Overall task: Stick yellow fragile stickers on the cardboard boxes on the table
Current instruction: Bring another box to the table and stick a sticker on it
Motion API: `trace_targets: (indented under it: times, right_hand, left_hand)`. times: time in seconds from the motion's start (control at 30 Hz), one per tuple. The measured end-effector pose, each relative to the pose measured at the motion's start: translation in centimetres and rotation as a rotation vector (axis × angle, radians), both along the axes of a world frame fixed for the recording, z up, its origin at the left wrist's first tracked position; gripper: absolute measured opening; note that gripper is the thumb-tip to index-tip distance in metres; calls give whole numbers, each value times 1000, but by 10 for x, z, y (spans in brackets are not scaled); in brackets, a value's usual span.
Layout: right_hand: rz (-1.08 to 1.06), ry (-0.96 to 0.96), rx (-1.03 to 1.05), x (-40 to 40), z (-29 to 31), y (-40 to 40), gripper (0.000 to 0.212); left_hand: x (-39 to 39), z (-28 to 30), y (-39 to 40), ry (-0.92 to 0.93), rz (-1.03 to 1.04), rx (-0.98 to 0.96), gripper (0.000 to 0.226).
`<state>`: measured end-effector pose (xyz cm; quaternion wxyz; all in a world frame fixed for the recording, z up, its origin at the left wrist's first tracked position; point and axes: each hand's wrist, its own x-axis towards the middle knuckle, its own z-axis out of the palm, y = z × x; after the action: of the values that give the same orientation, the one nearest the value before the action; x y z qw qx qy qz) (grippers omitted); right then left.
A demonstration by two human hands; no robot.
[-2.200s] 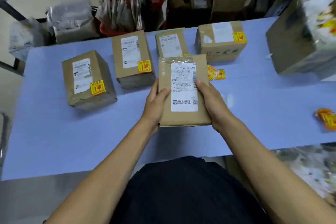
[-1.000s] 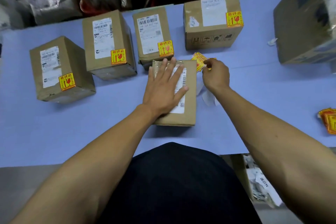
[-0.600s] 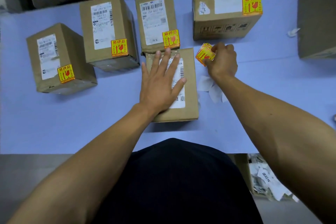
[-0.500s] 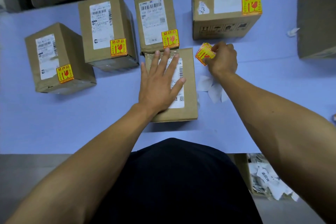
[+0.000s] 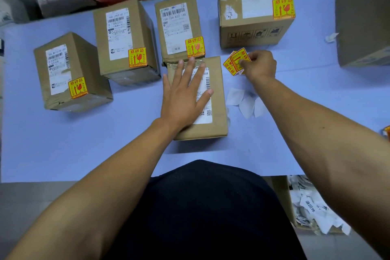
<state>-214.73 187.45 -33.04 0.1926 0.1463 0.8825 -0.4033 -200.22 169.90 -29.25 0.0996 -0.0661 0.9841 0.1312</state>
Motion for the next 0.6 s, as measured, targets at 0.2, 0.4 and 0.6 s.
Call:
trace_targets:
  times: [0.2,0.4,0.6]
  right_hand:
    - [-61,-29,-80,8,8,2,20]
    - [-73,13,-138,26,30,15,22]
    - [-68,-5,-535,69,84,16,3]
  left_hand:
    - [-1,3,-1,-23,-4,34,66]
    - [-6,18,-1,-30,-10,63,65]
    - [-8,55,18,175,145,534,48]
